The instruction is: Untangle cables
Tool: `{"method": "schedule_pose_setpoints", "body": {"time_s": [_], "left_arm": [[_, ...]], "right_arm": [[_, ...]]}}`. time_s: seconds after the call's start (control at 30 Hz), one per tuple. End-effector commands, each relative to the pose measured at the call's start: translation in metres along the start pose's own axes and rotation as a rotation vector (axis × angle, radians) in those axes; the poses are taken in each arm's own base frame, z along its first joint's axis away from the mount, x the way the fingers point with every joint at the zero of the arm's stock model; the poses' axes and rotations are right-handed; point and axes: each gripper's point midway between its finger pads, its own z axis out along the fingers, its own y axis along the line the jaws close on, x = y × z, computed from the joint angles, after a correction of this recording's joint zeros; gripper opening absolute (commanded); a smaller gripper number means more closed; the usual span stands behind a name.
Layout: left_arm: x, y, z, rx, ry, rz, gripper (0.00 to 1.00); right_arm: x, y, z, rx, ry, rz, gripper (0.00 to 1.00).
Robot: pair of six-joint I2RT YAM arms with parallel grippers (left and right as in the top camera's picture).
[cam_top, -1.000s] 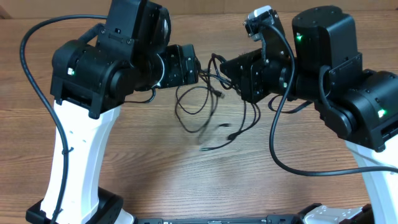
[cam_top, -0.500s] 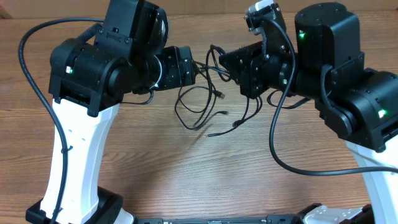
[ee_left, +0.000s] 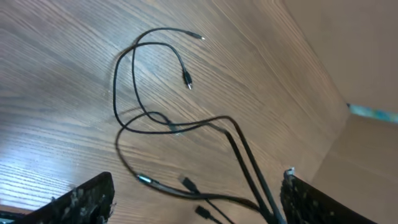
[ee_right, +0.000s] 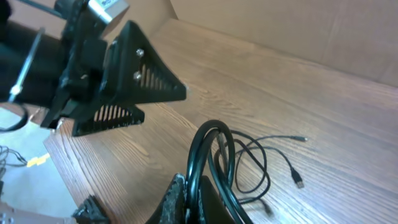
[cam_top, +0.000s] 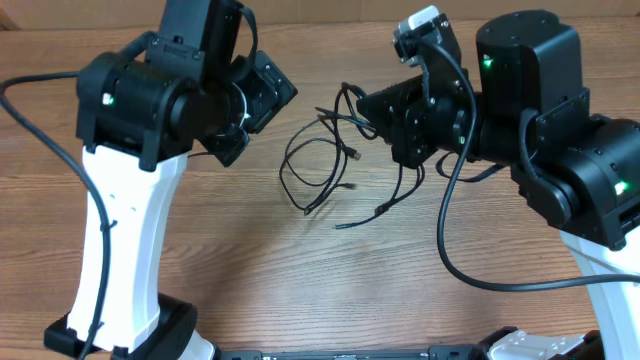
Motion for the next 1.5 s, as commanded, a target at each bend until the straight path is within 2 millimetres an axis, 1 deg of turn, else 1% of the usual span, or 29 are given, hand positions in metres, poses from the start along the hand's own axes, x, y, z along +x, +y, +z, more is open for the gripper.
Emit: {"method": "schedule_pose_setpoints", "body": {"time_s": [0.0,0.1,0.23,0.33,0.4,0.5,0.53,0.6,0.63,0.7,0.8,0.87,0.97,1.0,1.03,1.07,1.13,1.2,1.33,1.47], "left_arm": [[-0.006,0.002,0.016,-0.04,0.011,-0.111,0.84],[0.011,-0.009,0.032,-0.03,0.146,-0.203,0.86],[0.025,-0.023,0.059,-0.036,0.285,-0.281,0.86],[0.033,-0.04,0.076,0.0,0.408,-0.311,0.86],[0.038,-0.052,0.085,0.034,0.481,-0.315,0.84],[0.039,-0.059,0.095,0.049,0.512,-0.318,0.82],[0.038,-0.06,0.098,0.05,0.512,-0.316,0.68],[0.037,-0.059,0.1,0.044,0.51,-0.318,0.18],[0.037,-0.059,0.1,0.047,0.51,-0.317,0.05],[0.034,-0.058,0.099,0.051,0.506,-0.312,0.05],[0.026,-0.056,0.098,0.076,0.501,-0.265,0.05],[0.019,-0.053,0.096,0.093,0.505,-0.234,0.05],[0.004,-0.044,0.089,0.117,0.523,-0.222,0.05],[-0.002,-0.04,0.086,0.129,0.523,-0.22,0.05],[-0.013,-0.034,0.08,0.149,0.525,-0.223,0.04],[-0.017,-0.032,0.078,0.155,0.527,-0.223,0.04],[-0.031,-0.023,0.068,0.191,0.529,-0.217,0.05],[-0.046,-0.01,0.056,0.219,0.528,-0.23,0.04],[-0.077,0.001,0.029,0.353,0.474,-0.168,0.04],[-0.1,0.015,-0.001,0.418,0.393,-0.193,0.04]], "right_arm": [[-0.011,0.009,-0.021,-0.003,-0.063,-0.079,0.04],[-0.012,0.009,-0.022,-0.002,-0.069,-0.116,0.04],[-0.013,0.009,-0.022,-0.003,-0.076,-0.121,0.04],[-0.013,0.01,-0.023,-0.005,-0.076,-0.121,0.04],[-0.013,0.011,-0.023,-0.011,-0.074,-0.121,0.04],[-0.013,0.011,-0.023,-0.011,-0.074,-0.121,0.04],[-0.013,0.011,-0.023,-0.011,-0.074,-0.122,0.04],[-0.012,0.01,-0.023,-0.006,-0.073,-0.121,0.04],[-0.012,0.009,-0.023,0.002,-0.072,-0.124,0.04],[-0.011,0.004,-0.023,0.031,-0.068,-0.123,0.04],[-0.007,-0.009,-0.023,0.104,-0.052,-0.114,0.04],[-0.004,-0.025,-0.026,0.195,-0.036,-0.106,0.04],[0.0,-0.055,-0.034,0.375,-0.019,-0.096,0.04],[0.001,-0.066,-0.039,0.439,-0.018,-0.083,0.04],[0.001,-0.08,-0.046,0.531,-0.027,-0.05,0.04],[0.001,-0.085,-0.049,0.568,-0.031,-0.037,0.04],[0.0,-0.098,-0.058,0.658,-0.047,-0.007,0.04],[-0.001,-0.107,-0.066,0.729,-0.067,0.024,0.04],[-0.003,-0.129,-0.09,0.906,-0.145,0.142,0.04],[-0.002,-0.143,-0.112,1.053,-0.208,0.22,0.04]]}}
